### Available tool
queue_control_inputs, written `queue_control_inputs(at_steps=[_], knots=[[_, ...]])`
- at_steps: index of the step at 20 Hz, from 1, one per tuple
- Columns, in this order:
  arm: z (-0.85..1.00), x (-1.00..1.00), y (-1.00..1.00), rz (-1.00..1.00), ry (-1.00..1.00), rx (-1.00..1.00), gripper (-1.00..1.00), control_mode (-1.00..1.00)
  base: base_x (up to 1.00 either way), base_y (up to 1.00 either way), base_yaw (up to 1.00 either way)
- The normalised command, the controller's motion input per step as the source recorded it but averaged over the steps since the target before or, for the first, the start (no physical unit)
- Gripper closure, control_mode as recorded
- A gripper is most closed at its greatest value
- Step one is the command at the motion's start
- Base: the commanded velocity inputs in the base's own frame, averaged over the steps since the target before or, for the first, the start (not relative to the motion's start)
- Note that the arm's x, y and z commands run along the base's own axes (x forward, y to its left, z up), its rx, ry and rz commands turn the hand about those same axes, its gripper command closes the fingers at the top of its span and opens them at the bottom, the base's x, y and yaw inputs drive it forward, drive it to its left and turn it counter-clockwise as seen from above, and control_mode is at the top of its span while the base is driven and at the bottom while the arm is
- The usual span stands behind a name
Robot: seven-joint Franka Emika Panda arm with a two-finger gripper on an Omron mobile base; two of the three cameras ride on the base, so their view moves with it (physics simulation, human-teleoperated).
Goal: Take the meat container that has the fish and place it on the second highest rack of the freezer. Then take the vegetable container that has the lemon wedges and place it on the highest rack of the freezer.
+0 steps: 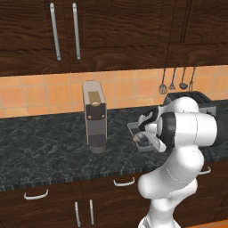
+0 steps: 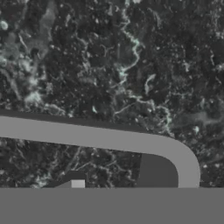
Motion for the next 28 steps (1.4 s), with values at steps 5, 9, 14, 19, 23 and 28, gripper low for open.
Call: queue_control_inputs(at_steps=[5,9,14,19,23,28], knots=[[0.01,-0.2,-0.04,0.0,-0.13,0.02,1.0,-1.0,0.0,0.0,0.0],[0.1,-0.29,0.0,0.0,-0.35,0.02,1.0,-1.0,0.0,0.0,0.0],[0.12,-0.12,0.0,0.0,-0.28,0.01,1.0,-1.0,0.0,0.0,0.0],[0.47,-0.29,0.0,0.0,-0.27,0.0,1.0,-1.0,0.0,0.0,0.0],[0.86,-0.29,0.04,0.0,-0.21,0.0,1.0,-1.0,0.0,0.0,0.0],[1.0,-0.36,0.04,0.0,-0.01,0.0,1.0,-1.0,0.0,0.0,0.0]])
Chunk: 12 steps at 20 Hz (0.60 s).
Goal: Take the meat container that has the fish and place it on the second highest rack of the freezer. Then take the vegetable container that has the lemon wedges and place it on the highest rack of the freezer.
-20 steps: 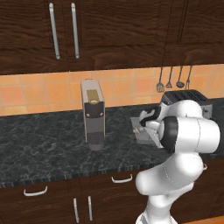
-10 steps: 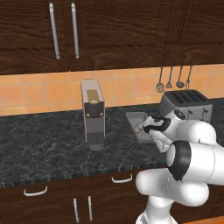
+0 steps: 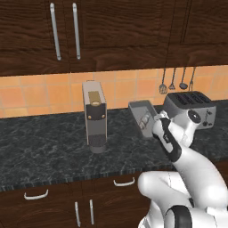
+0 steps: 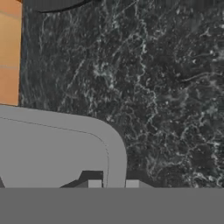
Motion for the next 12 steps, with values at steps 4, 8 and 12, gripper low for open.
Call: queue_control_inputs(at_steps=[4,8,12], knots=[[0.98,-0.47,0.03,0.0,0.0,0.0,1.0,-1.0,0.0,0.0,0.0],[0.63,-0.68,0.01,0.0,-0.06,0.0,1.0,-1.0,0.0,0.0,0.0],[0.55,-0.83,0.0,0.0,-0.1,0.0,1.0,-1.0,0.0,0.0,0.0]])
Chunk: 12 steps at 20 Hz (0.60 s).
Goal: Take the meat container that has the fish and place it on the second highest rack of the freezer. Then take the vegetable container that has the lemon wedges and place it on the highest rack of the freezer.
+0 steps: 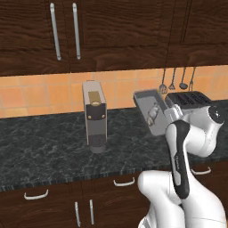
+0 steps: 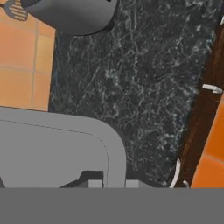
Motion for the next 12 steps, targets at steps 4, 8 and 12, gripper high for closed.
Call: queue_control_inputs(at_steps=[4,8,12], knots=[[0.42,-0.67,0.0,0.0,-0.03,0.0,1.0,-1.0,0.0,0.0,0.0],[0.15,-0.31,0.0,0.0,-0.02,0.0,1.0,1.0,-0.46,0.0,0.0],[0.0,0.0,0.0,0.0,0.0,0.0,1.0,1.0,-1.0,0.0,0.0]])
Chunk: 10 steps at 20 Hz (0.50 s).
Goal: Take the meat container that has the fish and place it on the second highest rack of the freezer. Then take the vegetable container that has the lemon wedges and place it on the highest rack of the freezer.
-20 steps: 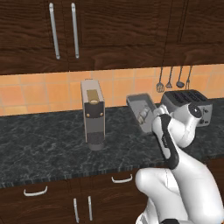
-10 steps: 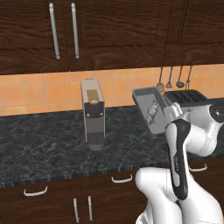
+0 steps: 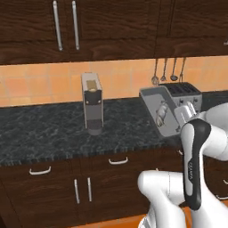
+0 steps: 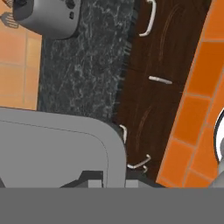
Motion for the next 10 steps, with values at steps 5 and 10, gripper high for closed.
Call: queue_control_inputs(at_steps=[5,10], knots=[[0.0,0.0,0.0,0.0,0.0,0.0,1.0,1.0,-0.75,-0.01,-0.13],[0.0,0.0,0.0,0.0,0.0,0.0,1.0,1.0,-0.21,0.0,-0.43]])
